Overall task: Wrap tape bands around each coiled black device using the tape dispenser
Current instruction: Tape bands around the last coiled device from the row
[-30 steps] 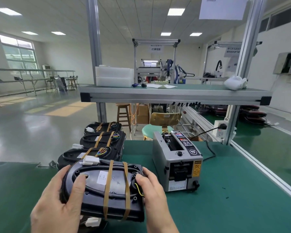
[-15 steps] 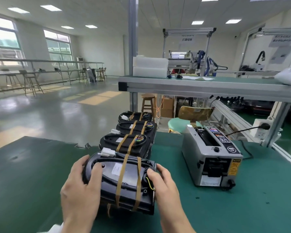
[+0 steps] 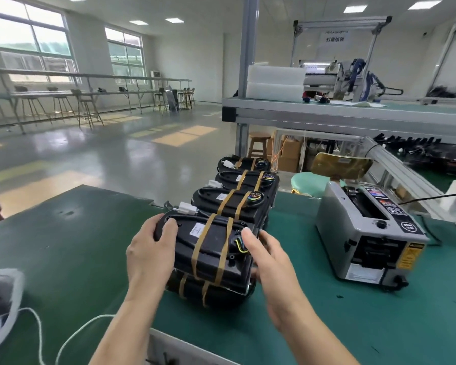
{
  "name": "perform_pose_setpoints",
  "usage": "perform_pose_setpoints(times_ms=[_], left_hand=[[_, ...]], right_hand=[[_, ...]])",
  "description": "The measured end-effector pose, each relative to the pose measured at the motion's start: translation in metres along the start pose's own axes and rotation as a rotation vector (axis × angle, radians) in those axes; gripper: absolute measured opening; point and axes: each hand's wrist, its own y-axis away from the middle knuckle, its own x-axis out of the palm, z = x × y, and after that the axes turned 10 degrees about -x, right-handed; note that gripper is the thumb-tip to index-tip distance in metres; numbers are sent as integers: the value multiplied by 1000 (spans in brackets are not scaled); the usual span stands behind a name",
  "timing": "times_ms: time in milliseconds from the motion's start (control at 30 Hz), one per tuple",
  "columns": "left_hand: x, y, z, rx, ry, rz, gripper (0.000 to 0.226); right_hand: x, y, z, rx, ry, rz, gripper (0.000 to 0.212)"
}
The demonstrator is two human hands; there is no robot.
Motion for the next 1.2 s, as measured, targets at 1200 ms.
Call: perform_pose_setpoints(times_ms=[1200], left_hand=[[76,-83,-108,162,-91,171,46]], right_hand=[[-14,-141,57,-194,84,-166,36]])
